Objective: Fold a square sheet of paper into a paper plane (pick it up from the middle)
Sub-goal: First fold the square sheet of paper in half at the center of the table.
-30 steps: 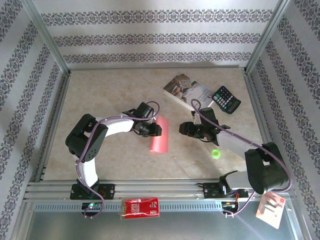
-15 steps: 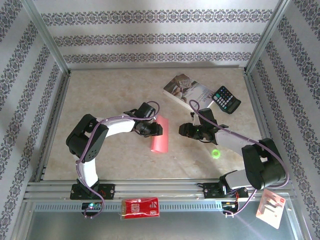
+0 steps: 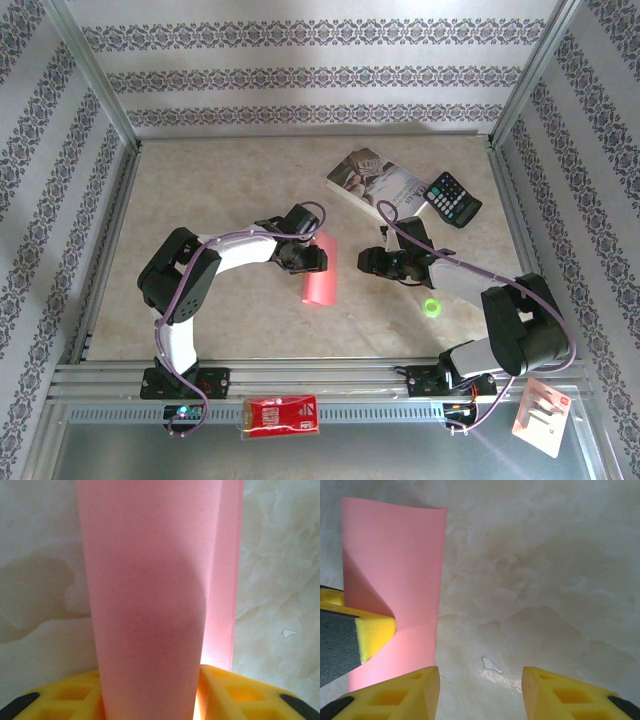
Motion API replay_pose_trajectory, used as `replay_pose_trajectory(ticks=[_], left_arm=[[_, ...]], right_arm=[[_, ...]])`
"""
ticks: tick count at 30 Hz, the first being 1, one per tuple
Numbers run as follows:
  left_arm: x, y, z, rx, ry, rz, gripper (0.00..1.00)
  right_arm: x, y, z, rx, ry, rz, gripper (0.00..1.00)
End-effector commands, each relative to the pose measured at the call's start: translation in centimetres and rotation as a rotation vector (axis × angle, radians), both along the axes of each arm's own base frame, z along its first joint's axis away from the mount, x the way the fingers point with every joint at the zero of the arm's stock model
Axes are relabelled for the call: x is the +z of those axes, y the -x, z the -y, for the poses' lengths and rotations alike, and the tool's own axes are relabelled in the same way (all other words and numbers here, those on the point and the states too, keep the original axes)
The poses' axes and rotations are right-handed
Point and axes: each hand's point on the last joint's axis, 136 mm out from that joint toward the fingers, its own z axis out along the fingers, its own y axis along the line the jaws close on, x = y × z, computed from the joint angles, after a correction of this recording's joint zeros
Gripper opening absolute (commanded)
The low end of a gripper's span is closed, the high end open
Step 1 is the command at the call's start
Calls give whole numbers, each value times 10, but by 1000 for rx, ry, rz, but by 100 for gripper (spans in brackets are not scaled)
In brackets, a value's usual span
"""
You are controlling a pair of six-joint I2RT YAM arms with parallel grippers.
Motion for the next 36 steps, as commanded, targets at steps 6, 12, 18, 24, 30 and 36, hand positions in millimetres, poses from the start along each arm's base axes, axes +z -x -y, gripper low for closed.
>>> replay_pose_trajectory(ticks=[6,12,18,24,30,36], left_arm=[[-36,6,-20,27,-150,-37,43],[-38,5,-21,24,-162,-35,43],[-42,7,-23,16,-179,-42,44],[-44,8,-23,13,-183,-46,43],[-45,7,-23,15,-187,-43,44],[-46,8,-25,14,-192,-45,43]], right_arm=[[6,-10,-1,-5,-5,31,47],[5,-9,0,-5,0,28,47],[4,-9,0,-4,-2,23,47],[2,-9,-1,-3,-3,20,47],[4,-10,-1,-6,-7,21,47],[3,-9,-1,-5,-7,21,47]])
